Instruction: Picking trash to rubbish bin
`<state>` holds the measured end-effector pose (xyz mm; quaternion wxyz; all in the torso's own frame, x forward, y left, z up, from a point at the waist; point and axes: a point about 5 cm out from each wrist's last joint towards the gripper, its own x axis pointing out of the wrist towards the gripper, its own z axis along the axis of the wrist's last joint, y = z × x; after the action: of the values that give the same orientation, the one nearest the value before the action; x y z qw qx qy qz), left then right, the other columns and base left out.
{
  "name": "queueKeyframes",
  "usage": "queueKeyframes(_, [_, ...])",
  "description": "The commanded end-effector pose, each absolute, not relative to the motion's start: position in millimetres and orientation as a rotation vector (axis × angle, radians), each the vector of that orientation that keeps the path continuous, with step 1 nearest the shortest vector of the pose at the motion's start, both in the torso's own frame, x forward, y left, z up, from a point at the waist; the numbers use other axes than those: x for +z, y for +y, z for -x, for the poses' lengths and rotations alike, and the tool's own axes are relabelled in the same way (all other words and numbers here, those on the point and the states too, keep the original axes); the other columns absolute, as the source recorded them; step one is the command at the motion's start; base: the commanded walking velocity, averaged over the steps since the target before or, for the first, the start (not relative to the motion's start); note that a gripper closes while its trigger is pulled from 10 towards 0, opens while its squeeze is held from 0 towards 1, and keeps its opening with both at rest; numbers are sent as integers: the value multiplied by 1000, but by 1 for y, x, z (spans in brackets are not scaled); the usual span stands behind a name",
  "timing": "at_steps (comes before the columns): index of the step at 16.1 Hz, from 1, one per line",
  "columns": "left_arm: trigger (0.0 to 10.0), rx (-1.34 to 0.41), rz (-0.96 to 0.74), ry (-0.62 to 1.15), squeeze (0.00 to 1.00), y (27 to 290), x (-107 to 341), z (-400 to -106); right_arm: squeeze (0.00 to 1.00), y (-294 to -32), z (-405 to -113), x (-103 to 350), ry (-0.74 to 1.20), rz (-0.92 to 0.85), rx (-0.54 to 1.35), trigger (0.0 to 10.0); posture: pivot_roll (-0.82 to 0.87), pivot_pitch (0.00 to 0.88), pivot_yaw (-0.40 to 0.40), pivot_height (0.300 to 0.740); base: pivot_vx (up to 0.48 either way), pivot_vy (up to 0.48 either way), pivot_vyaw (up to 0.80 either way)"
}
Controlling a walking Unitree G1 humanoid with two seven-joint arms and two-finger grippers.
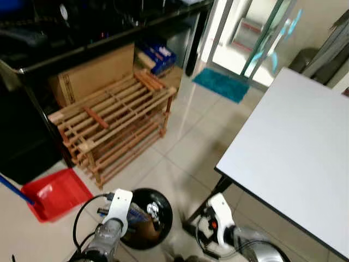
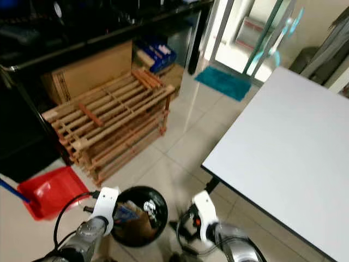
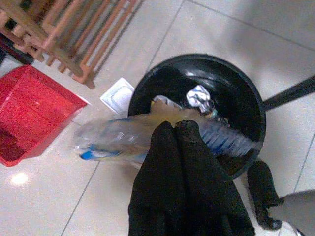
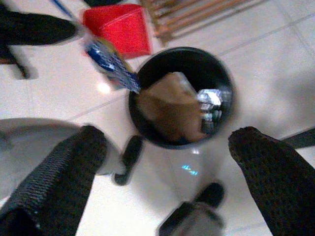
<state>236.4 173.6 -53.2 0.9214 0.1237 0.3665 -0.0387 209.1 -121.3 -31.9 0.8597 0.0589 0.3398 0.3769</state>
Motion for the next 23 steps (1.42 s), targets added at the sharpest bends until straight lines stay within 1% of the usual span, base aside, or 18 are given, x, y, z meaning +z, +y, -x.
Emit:
queueKeyframes(1, [10000,-123,-256,760,0,164,-56,-234,0,-129,-209,-23,698,-129,807,10000,-174,192,-187,740,0,0,0])
queueKeyframes(2, [10000,-124,-257,760,0,163,-56,-233,0,-129,-207,-20,693,-133,813,10000,-177,196,-188,740,0,0,0])
queueKeyframes(3, [10000,-132,-266,756,0,162,-56,-233,0,-127,-202,-12,682,-143,833,10000,-191,225,-192,740,0,0,0])
queueKeyframes(8, [10000,-123,-276,713,0,162,-46,-248,0,-113,-205,4,660,-138,836,10000,-189,277,-193,740,0,0,0])
queueKeyframes(11, [10000,-95,-278,676,0,166,-38,-258,0,-104,-211,-3,674,-119,782,10000,-181,281,-185,740,0,0,0])
queueKeyframes(13, [10000,-92,-283,675,0,168,-37,-259,0,-95,-213,-5,686,-117,780,10000,-176,287,-184,740,0,0,0])
queueKeyframes(16, [10000,-91,-287,673,0,169,-36,-261,0,-89,-216,-3,678,-123,780,10000,-177,293,-184,740,0,0,0])
queueKeyframes(20, [10000,-106,-286,664,0,168,-33,-264,0,-87,-216,-2,670,-131,785,10000,-186,296,-183,740,0,0,0])
queueKeyframes(21, [10000,-128,-255,657,0,164,-32,-266,0,-88,-215,-2,670,-134,782,10000,-191,298,-182,740,0,0,0])
queueKeyframes(23, [10000,-155,-257,658,0,161,-32,-266,0,-88,-214,-1,670,-138,779,10000,-193,303,-181,740,0,0,0])
